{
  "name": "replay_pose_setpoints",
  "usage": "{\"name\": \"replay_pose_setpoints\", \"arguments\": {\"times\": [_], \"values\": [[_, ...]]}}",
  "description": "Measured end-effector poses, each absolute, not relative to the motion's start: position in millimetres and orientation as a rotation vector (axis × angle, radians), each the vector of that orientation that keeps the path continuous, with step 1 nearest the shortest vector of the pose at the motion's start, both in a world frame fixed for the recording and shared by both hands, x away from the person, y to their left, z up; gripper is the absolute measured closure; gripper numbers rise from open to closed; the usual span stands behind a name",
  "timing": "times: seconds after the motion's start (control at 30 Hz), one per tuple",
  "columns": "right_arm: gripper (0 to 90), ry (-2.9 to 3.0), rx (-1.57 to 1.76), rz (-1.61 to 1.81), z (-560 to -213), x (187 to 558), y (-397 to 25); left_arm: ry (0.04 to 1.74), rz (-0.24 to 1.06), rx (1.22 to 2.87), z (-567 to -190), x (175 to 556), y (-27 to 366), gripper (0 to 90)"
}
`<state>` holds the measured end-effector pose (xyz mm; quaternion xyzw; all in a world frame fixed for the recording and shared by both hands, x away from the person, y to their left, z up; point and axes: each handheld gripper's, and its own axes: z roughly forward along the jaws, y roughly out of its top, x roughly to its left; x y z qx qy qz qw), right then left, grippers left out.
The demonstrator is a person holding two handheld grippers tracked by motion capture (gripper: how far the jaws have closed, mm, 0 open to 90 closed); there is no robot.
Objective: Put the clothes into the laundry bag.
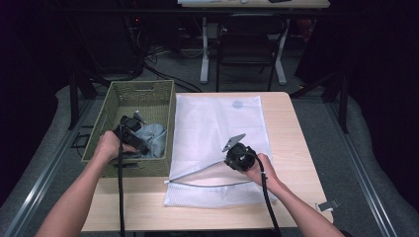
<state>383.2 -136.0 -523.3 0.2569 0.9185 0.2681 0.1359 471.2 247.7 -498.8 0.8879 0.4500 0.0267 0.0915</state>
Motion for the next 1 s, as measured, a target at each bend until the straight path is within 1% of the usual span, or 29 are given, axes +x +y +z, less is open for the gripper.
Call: {"name": "replay_pose_setpoints", "arguments": {"times": [0.03,0.17,0.2,0.23,0.3,0.4,0.5,0.57,0.7,0.9,1.0], "values": [[87.2,2.661,0.737,0.781,-523.4,384.1,-137.1,1.338,0.072,2.638,-499.5,471.4,247.8,16.6],[87.2,2.658,0.737,0.779,-522.1,383.7,-137.6,1.326,0.058,2.66,-501.5,471.8,245.7,26.9],[87.1,2.656,0.74,0.78,-521.8,383.0,-136.8,1.334,0.059,2.663,-502.1,472.0,244.9,31.7],[87.1,2.656,0.74,0.78,-521.8,383.0,-136.8,1.33,0.058,2.663,-502.8,472.2,244.5,31.7],[87.2,2.656,0.746,0.78,-521.7,382.5,-136.7,1.327,0.05,2.672,-503.8,473.6,244.2,36.0],[87.2,2.659,0.751,0.785,-521.8,382.7,-137.8,1.323,0.051,2.666,-504.3,474.2,243.3,49.0],[87.3,2.658,0.754,0.788,-521.1,382.6,-137.7,1.31,0.055,2.637,-503.6,473.8,245.4,65.8],[87.5,2.658,0.754,0.791,-520.2,382.7,-138.2,1.298,0.054,2.63,-501.7,473.3,247.0,72.0],[87.7,2.659,0.763,0.803,-519.6,384.0,-140.4,1.289,0.064,2.576,-495.7,469.0,251.6,75.5],[87.7,2.656,0.766,0.81,-518.1,385.2,-141.4,1.25,0.093,2.512,-481.2,460.0,257.9,76.8],[87.7,2.653,0.781,0.81,-518.5,385.7,-142.5,1.231,0.131,2.476,-470.6,456.9,260.7,77.0]]}}
